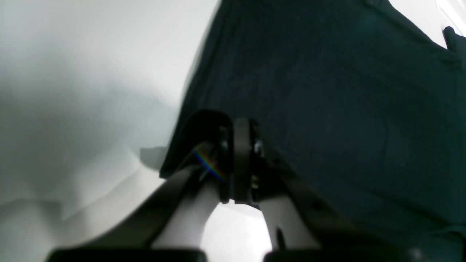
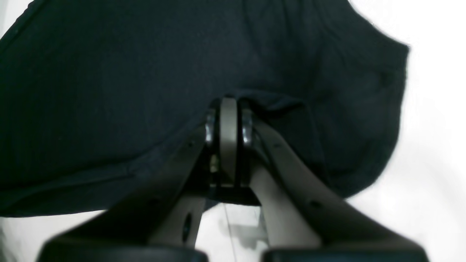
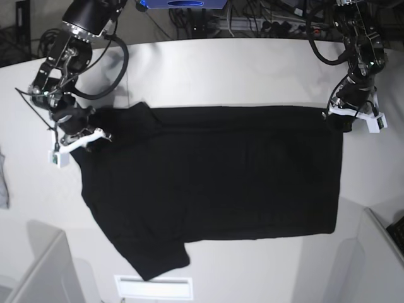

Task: Fold the T-shirt properly
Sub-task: 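Lift the shoulder edge with both grippers, raising the shirt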

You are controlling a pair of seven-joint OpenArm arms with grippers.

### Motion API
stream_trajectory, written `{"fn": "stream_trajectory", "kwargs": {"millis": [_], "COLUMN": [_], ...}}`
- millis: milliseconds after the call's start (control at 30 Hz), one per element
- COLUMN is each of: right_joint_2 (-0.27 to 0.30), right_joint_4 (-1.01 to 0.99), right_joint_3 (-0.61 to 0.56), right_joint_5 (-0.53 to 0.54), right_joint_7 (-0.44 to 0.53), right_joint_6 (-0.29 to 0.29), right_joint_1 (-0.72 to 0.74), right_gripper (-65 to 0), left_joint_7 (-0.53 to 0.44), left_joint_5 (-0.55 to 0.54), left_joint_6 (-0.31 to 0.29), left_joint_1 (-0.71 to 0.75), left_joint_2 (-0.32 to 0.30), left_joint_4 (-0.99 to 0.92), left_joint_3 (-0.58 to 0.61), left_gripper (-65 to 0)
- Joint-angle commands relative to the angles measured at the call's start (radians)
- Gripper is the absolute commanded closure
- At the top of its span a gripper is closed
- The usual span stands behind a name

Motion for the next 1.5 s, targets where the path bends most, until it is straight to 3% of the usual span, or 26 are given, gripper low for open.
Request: {"fn": "stream_trajectory", "kwargs": {"millis": [0,200,500,767,1067,1300,1467], "right_joint_2": [0.010,0.022,0.043,0.043,0.043,0.043,0.043], "right_joint_4": [0.008,-0.035,-0.123,-0.193,-0.246,-0.267,-0.281], "right_joint_3": [0.000,-0.001,-0.030,-0.037,-0.037,-0.037,-0.037], "right_joint_5": [0.013,0.011,0.011,0.011,0.011,0.011,0.011], "right_joint_7": [0.022,0.025,0.028,0.088,0.089,0.089,0.111], "right_joint_6": [0.005,0.005,0.005,0.005,0.005,0.005,0.005], "right_joint_1": [0.026,0.072,0.130,0.149,0.172,0.184,0.189], "right_gripper": [0.0,0.0,0.0,0.0,0.0,0.0,0.0], "left_joint_7": [-0.025,-0.025,-0.025,-0.023,0.098,0.096,0.096], "left_joint_5": [-0.010,-0.010,-0.010,-0.008,-0.006,0.115,0.125], "left_joint_6": [-0.002,0.033,0.036,0.036,0.036,0.036,0.036], "left_joint_1": [-0.008,-0.016,-0.062,-0.106,-0.186,-0.213,-0.226], "left_joint_2": [-0.014,-0.016,-0.018,-0.019,-0.041,-0.042,-0.044], "left_joint_4": [0.018,0.016,-0.054,-0.090,-0.153,-0.156,-0.163], "left_joint_3": [-0.009,-0.013,-0.004,-0.003,-0.003,0.047,0.045], "left_gripper": [0.0,0.0,0.0,0.0,0.0,0.0,0.0]}}
